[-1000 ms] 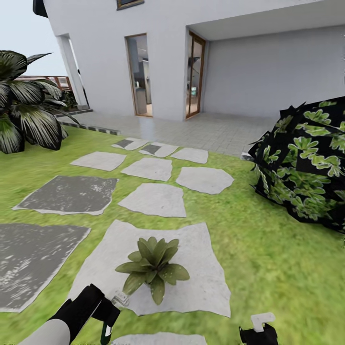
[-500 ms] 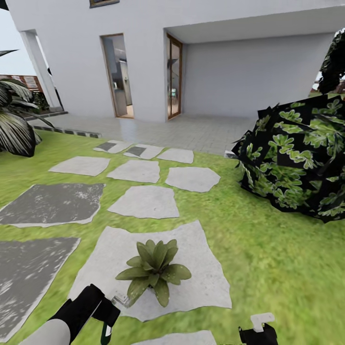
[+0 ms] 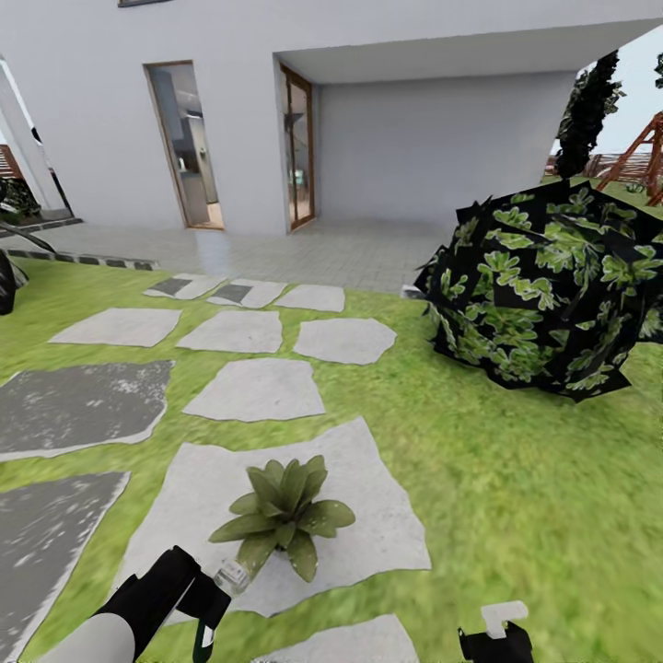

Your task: Pick up the pesticide atomizer in the garden and spray insectifuge to fully cover both potted plants in the garden.

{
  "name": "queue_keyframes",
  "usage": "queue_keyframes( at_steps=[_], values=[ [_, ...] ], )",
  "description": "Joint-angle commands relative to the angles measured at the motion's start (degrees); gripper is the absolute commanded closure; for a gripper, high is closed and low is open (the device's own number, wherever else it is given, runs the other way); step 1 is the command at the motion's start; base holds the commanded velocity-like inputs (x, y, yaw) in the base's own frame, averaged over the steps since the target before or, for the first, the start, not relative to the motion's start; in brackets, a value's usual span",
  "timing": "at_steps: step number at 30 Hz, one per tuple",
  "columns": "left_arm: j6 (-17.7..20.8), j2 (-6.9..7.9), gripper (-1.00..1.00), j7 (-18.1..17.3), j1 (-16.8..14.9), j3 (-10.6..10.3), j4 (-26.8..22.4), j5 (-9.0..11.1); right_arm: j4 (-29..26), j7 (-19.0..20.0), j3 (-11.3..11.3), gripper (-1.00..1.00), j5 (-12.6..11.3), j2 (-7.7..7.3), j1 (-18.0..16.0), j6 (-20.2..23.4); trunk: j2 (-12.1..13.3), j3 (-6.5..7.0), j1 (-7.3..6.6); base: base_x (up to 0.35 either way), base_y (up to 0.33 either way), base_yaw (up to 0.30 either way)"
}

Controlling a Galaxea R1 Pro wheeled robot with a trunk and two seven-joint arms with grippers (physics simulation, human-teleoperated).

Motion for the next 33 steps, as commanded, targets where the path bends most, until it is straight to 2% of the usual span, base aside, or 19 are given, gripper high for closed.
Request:
queue_keyframes(
  at_steps=[1,7,19,26,33],
  values=[
    [0.0,0.03,1.0,-0.4,0.0,-0.1,-0.1,-0.6,0.1,-0.2,-0.4,-1.0,0.6,0.0,-0.1,-0.2,0.0,-0.05,-0.02,-0.068,0.289,-0.011],
    [0.0,0.03,1.0,-0.4,0.0,-0.1,-0.1,-0.6,0.1,-0.2,-0.4,-1.0,0.6,0.01,-0.1,-0.2,0.0,-0.05,-0.02,-0.014,0.3,-0.025],
    [0.0,0.03,1.0,-0.4,0.0,-0.1,-0.1,-0.6,0.1,-0.2,-0.4,-1.0,0.6,0.01,-0.1,-0.2,0.0,-0.05,-0.02,0.068,0.293,-0.285],
    [0.0,0.03,1.0,-0.4,0.0,-0.2,0.0,-0.6,0.1,-0.2,-0.4,-1.0,0.6,0.07,-0.1,-0.2,0.0,-0.05,-0.02,0.026,0.021,-0.249],
    [0.0,0.01,1.0,-0.4,0.0,-0.3,0.1,-0.6,0.1,-0.2,-0.4,-1.0,0.6,0.1,-0.1,-0.2,0.0,-0.05,-0.02,-0.056,0.014,-0.035]
  ],
)
